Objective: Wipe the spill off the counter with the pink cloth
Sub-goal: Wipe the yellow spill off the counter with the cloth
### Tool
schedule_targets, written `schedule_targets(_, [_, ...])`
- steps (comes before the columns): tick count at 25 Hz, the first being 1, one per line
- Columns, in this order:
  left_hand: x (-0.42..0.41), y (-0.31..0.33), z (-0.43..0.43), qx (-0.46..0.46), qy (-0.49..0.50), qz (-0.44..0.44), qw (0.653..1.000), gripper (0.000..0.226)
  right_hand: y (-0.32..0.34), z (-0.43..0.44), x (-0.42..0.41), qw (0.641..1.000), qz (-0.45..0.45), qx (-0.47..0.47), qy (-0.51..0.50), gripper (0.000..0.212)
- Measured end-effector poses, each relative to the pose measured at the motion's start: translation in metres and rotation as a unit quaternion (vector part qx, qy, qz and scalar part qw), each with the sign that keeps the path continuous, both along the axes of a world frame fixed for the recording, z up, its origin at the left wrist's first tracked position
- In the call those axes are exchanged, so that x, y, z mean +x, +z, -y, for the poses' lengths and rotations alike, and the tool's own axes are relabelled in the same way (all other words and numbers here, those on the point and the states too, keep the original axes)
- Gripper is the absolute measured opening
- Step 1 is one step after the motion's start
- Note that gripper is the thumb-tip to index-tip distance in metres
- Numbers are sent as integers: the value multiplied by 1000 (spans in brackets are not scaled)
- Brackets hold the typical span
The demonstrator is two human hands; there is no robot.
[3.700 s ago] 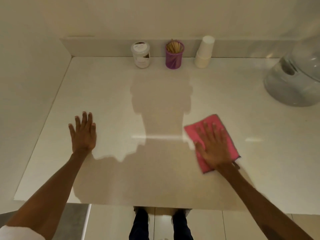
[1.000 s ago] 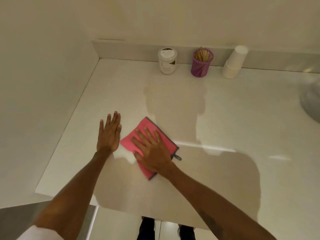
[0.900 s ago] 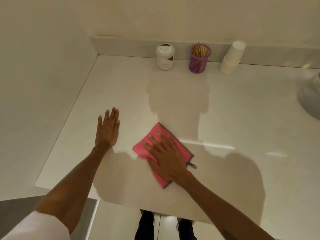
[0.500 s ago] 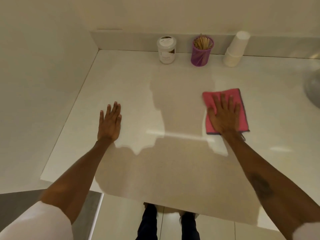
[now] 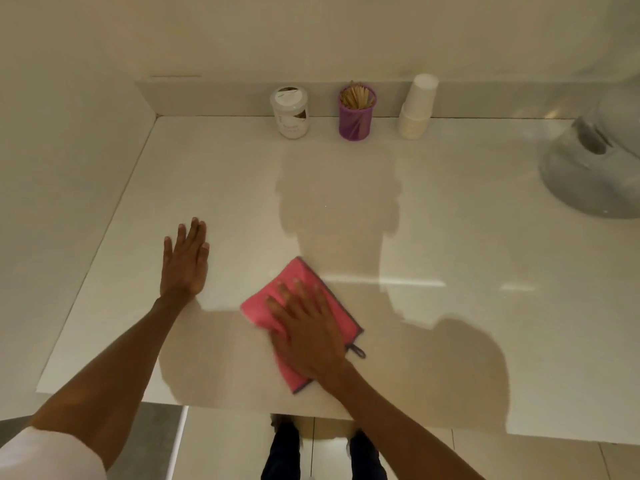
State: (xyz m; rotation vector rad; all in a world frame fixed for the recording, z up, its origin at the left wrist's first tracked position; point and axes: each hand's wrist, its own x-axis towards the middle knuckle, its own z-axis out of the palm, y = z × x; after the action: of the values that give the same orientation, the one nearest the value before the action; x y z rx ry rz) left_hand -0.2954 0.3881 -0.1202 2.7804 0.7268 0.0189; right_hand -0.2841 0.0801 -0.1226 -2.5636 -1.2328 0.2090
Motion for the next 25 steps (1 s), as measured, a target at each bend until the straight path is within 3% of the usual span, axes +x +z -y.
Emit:
schedule_targets(6, [4, 3, 1, -19, 3, -20, 1000, 53, 7, 118, 125, 966, 25, -34, -256, 56])
schedule_targets(11, [19, 24, 13, -55, 36, -64, 996, 56, 18, 92, 203, 957, -41, -41, -284, 55])
schedule_targets(16, [41, 38, 52, -49, 16, -40, 998, 56, 35, 47, 203, 957, -57, 17, -284, 59])
schedule_targets(21, [77, 48, 99, -189, -13, 84, 978, 51, 35, 30, 187, 938, -62, 66, -336, 52])
schedule_targets(25, [93, 54, 134, -359, 42, 172, 916, 48, 40, 26, 186, 895, -130, 192, -382, 47])
